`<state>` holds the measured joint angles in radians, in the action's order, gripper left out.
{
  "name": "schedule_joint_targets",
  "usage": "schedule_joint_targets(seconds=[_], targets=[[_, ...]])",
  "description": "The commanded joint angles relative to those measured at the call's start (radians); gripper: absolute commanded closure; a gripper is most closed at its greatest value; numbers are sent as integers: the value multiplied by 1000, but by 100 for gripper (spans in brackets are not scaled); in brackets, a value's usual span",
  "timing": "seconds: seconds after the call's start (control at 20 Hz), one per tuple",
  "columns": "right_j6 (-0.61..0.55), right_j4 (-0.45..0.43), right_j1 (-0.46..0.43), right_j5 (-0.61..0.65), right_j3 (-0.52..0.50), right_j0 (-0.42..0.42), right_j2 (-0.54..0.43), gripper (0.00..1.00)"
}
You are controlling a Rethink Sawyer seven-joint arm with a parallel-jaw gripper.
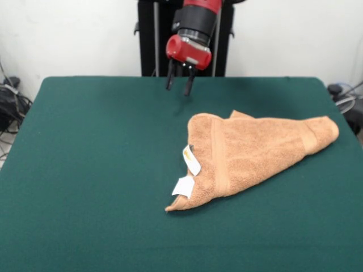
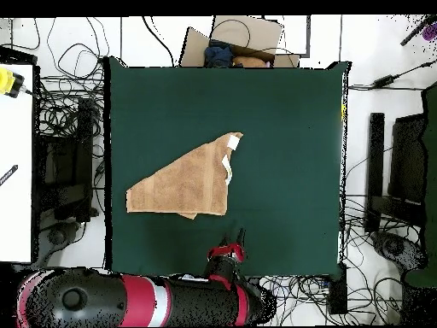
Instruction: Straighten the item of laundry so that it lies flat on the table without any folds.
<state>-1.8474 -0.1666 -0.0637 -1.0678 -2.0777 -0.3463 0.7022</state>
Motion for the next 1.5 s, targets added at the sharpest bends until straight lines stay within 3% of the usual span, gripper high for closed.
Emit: schedule_joint_targets(seconds=[0.05, 1.0, 1.5], targets=[[10, 117, -83, -84, 146, -31, -55, 0], [-55, 243, -100, -87, 122, -118, -69, 0], [-92, 259, -92, -122, 110, -122, -83, 0]])
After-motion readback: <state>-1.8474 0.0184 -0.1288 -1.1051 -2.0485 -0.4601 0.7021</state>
